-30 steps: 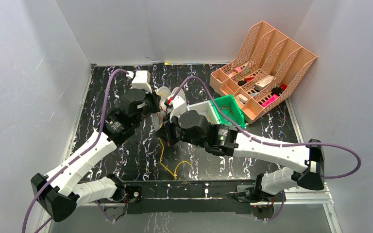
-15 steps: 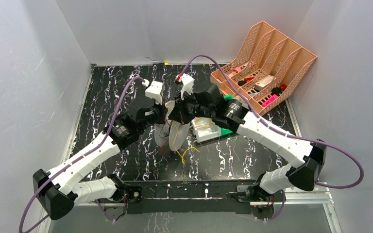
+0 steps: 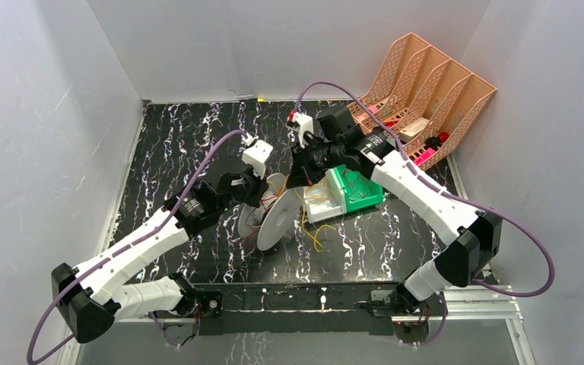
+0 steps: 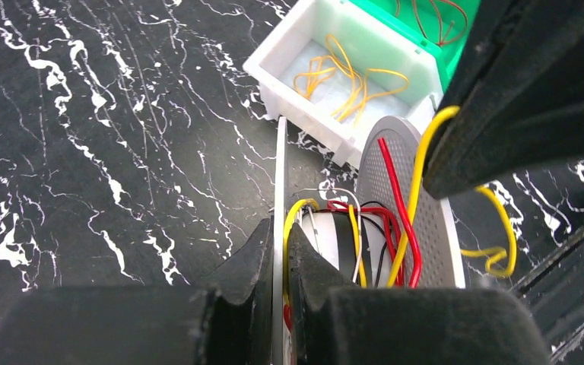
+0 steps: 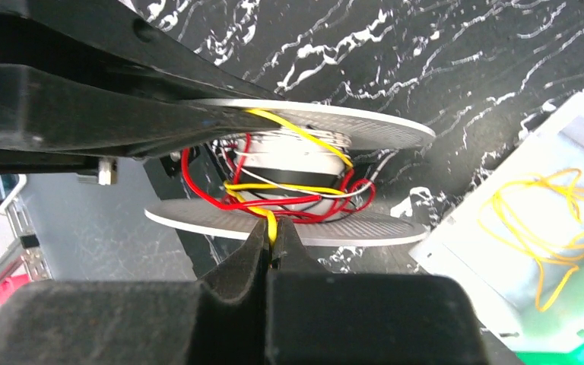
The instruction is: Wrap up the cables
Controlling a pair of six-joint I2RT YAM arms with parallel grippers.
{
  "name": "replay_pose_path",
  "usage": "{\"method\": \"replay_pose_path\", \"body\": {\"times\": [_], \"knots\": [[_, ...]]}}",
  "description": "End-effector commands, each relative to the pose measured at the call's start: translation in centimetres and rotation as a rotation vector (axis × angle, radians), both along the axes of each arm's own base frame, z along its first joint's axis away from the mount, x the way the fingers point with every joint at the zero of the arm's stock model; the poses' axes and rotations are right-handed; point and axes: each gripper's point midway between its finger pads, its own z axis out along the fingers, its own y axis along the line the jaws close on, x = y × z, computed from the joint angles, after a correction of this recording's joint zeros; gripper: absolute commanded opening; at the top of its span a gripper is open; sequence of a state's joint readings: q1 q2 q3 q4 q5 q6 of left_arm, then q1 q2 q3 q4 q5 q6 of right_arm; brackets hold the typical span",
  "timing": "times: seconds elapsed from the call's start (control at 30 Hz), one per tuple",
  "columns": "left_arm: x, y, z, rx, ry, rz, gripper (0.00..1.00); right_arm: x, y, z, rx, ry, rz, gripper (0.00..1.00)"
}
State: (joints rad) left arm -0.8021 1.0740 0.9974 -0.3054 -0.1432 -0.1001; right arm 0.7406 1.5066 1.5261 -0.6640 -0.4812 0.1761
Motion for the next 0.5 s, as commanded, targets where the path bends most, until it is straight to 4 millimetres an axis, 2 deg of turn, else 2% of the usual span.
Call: {"method": "replay_pose_path", "body": {"times": [0.0,0.27,0.47], "knots": [[-2.6,0.2,-0.5,0.074,0.031,-0.153,0.0,1.8,-1.5,2.2,0.002,-0.165,0.018,0.0],[-5.0,-0.2,1.5,0.05,0.028,-0.286,0.0,2.7,-4.3,-1.6,-0.098,-0.27,-0.066,0.01],[-6.7,-0.6,3.3,0.013,0.042,-0.369,0.0,3.7,-5.6,-3.1,-0.065,-0.328,-0.211,0.09]]}}
